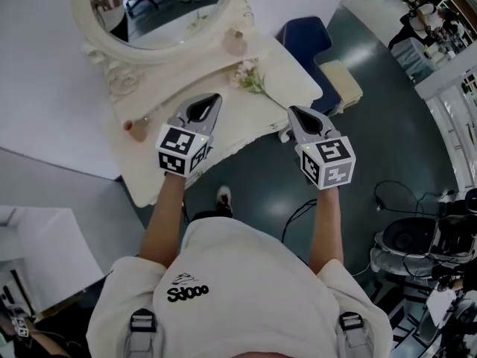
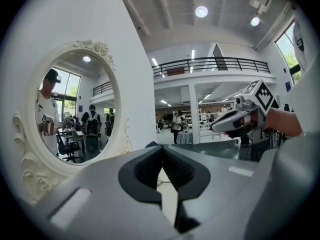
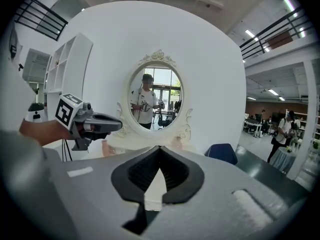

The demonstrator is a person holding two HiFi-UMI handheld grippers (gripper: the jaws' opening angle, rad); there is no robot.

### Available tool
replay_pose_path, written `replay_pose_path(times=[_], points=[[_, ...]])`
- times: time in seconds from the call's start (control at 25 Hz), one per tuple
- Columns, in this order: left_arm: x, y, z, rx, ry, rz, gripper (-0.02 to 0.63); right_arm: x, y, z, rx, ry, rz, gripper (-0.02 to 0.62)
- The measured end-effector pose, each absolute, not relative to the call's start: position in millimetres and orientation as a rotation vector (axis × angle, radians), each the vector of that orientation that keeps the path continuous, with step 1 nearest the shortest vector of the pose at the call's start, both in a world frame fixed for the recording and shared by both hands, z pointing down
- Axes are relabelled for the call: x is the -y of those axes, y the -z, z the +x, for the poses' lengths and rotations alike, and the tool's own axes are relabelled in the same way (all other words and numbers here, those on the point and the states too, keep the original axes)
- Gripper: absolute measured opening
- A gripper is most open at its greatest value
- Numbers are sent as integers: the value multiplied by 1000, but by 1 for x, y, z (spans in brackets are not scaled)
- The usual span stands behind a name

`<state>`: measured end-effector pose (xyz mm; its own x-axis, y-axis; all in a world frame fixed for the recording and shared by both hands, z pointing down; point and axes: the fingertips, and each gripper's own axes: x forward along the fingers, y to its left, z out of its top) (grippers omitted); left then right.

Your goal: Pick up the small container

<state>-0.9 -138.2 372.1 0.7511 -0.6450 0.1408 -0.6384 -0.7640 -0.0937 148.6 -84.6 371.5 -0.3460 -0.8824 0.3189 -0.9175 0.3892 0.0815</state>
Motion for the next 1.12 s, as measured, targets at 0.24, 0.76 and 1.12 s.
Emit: replay_pose_path(times=[0.24,0.76,1.12], points=[[196,-369,-11,-1044,231,-2892,17,145,-363,142,2365,-149,1637,2],[263,-384,-33,-1033,231,-2940,17,222,-372,117,2325,-162,1604,2],[299,-402,-44,-1138,283,-2952,17,279,-381,107,2360,-184,1510,2]])
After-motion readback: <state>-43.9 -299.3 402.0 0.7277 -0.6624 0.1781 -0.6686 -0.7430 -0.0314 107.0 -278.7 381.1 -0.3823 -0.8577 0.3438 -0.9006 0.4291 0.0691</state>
